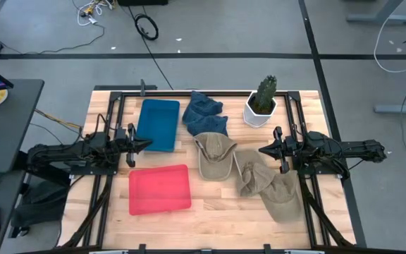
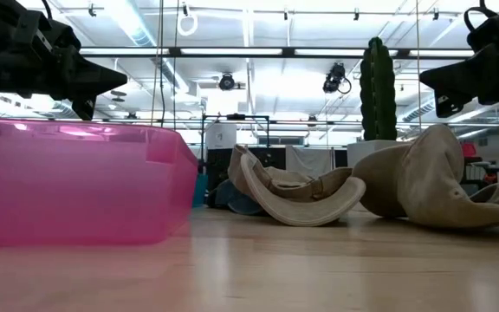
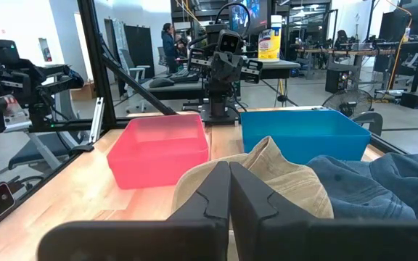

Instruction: Pick & Place hat

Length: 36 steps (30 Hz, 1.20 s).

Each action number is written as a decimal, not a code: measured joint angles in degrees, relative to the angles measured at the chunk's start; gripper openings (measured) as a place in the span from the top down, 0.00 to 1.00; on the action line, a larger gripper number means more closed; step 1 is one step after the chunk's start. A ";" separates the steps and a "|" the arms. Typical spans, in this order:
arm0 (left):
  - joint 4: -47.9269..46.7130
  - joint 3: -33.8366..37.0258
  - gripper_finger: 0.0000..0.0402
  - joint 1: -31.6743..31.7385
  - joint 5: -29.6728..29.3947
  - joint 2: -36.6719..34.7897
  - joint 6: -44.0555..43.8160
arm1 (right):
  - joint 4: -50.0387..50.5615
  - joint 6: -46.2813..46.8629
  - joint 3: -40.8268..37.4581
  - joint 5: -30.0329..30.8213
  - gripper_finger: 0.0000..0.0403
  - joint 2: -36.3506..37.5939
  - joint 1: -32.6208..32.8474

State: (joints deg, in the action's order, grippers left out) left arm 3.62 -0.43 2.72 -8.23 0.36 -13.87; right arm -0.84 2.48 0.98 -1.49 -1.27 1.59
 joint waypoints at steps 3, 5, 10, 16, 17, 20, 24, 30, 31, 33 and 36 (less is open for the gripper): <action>0.00 0.00 0.99 0.00 0.00 0.00 0.29 | 0.00 -0.02 -0.01 0.00 0.98 0.00 0.00; 0.02 0.00 0.99 0.01 -0.04 0.00 3.64 | 0.00 -0.03 0.00 0.01 0.98 0.00 0.01; 0.06 -0.02 0.99 0.01 -0.04 0.00 17.29 | -0.26 -1.07 -0.01 0.06 0.98 -0.01 0.00; 0.06 0.00 0.99 0.01 -0.02 0.00 23.03 | -2.04 -6.19 -0.01 0.24 0.98 -0.01 0.02; 0.06 0.00 0.99 0.01 -0.02 0.00 22.78 | -2.68 -6.15 -0.01 0.42 0.98 -0.01 0.00; 0.15 0.00 0.99 0.01 -0.02 0.00 20.53 | -5.81 -6.05 -0.01 0.62 0.98 -0.01 0.00; 6.81 -0.02 0.99 0.01 0.00 0.00 17.16 | -13.53 -5.95 -0.01 1.63 0.98 0.01 0.01; 28.57 -0.42 0.99 -0.02 -4.79 -0.04 16.49 | -28.48 -3.24 -0.01 7.13 0.98 0.01 0.00; 29.65 -1.23 0.99 -0.01 -6.25 0.01 17.37 | -30.71 -3.85 0.02 7.22 0.98 0.01 0.00; 30.62 -4.12 0.99 0.01 -7.23 0.25 18.71 | -32.84 -5.33 1.02 7.12 0.98 0.00 0.00; 30.85 -9.11 0.99 0.01 -7.15 2.69 19.91 | -32.39 -6.85 4.18 7.03 0.98 -0.25 0.00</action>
State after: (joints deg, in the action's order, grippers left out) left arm 34.47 -9.54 2.72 -15.38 3.05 6.04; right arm -33.24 -4.37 5.17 5.54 -1.52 1.58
